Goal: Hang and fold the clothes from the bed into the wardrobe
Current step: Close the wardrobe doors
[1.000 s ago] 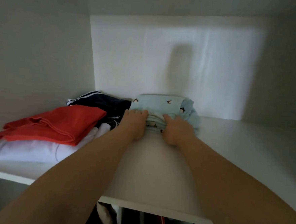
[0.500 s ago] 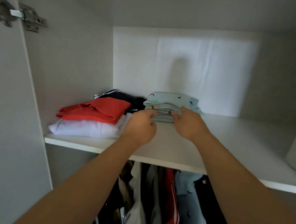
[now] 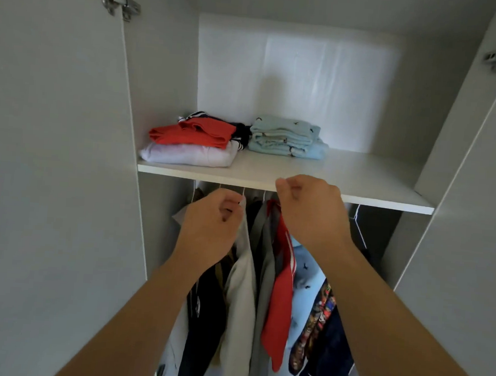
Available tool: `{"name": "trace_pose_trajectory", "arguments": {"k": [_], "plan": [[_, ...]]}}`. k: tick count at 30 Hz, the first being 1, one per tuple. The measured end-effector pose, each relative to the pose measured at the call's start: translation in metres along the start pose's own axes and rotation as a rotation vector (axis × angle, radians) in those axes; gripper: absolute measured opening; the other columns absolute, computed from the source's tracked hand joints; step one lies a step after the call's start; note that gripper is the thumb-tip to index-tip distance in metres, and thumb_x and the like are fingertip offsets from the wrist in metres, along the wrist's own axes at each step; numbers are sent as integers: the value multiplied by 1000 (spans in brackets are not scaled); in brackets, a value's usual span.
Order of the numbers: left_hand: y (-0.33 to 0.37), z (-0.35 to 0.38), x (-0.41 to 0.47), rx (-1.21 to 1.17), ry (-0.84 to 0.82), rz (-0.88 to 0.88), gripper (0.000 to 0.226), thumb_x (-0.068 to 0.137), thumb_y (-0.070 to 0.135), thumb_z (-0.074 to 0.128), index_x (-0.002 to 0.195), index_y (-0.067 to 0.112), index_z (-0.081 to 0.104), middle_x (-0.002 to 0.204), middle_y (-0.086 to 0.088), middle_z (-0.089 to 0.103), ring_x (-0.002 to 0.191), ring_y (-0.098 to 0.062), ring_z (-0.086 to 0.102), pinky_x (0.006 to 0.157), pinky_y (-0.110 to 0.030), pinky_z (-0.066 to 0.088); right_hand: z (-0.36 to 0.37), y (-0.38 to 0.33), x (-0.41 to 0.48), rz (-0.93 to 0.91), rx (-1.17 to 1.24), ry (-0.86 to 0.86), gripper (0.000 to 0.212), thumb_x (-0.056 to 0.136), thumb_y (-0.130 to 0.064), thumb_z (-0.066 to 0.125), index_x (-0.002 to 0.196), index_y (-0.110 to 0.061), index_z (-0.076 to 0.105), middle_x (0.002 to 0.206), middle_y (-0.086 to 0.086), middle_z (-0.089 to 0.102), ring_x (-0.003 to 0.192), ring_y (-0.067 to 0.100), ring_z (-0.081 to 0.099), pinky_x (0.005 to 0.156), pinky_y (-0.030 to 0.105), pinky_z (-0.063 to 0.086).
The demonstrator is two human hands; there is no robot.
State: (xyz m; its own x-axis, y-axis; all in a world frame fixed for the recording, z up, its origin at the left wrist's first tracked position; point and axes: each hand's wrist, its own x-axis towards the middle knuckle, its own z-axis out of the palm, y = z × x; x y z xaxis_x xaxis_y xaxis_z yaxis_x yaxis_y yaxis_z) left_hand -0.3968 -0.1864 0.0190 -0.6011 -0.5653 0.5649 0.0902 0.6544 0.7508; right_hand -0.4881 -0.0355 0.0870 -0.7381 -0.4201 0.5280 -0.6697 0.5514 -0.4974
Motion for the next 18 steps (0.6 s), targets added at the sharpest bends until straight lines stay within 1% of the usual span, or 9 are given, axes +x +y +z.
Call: {"name": "trace_pose_trajectory", "arguments": {"k": [2,6,8,10,11,14,15,16,18], "plan": [[9,-8,-20,11,11,9,13,95,18,66,103,27,69,83,20,67,79,11,62,68,-2,44,-8,-5,-20,-15,-53,-18,43,103,-51,41,97,-22,73,94,-1,74,92,25,66,85,41,56],[29,-27,-55,56,33,8,14,97,23,64,110,24,70,87,23,66,84,14,61,70,0,43,-23,-13,-54,-62,-64,-43,44,104,-49,39,98,-21,72,97,-1,73,97,26,65,87,43,55],[41,-40,-74,89,73,6,14,97,27,63,110,27,69,87,23,67,85,12,62,72,-1,44,-29,-18,-73,-104,-24,-89,42,104,-49,40,98,-22,72,96,-1,73,97,26,65,88,43,55],[54,-52,-93,121,126,1,13,98,30,61,108,30,69,86,23,67,85,8,63,73,-4,47,-34,-23,-90,-142,-19,-149,40,104,-49,40,103,-23,71,100,0,74,100,27,65,89,43,54],[60,-58,-102,145,150,-8,12,99,32,59,107,31,68,87,23,67,85,8,63,73,-5,47,-37,-26,-98,-164,-20,-173,39,104,-48,40,103,-23,70,99,0,73,98,27,66,89,43,53],[73,-72,-129,183,216,-34,8,100,34,57,101,36,64,87,23,67,86,9,63,70,-5,47,-44,-34,-122,-218,30,-200,33,102,-45,41,96,-25,67,83,-4,69,81,22,65,76,42,54],[76,-77,-136,187,240,-49,8,100,34,57,101,38,63,88,22,67,87,9,62,70,-5,47,-45,-37,-129,-234,39,-216,34,102,-44,40,94,-25,66,82,-4,67,79,21,64,74,41,53],[78,-81,-142,201,264,-65,8,101,35,56,102,37,64,91,21,68,88,8,62,72,-7,48,-45,-39,-134,-247,36,-231,35,104,-45,38,93,-25,65,82,-4,66,79,21,63,72,38,52],[79,-92,-154,257,323,-93,18,102,38,54,113,30,65,104,17,68,95,3,62,84,-18,51,-44,-42,-145,-275,39,-239,38,105,-45,37,93,-23,66,81,-4,65,76,20,59,69,34,48]]}}
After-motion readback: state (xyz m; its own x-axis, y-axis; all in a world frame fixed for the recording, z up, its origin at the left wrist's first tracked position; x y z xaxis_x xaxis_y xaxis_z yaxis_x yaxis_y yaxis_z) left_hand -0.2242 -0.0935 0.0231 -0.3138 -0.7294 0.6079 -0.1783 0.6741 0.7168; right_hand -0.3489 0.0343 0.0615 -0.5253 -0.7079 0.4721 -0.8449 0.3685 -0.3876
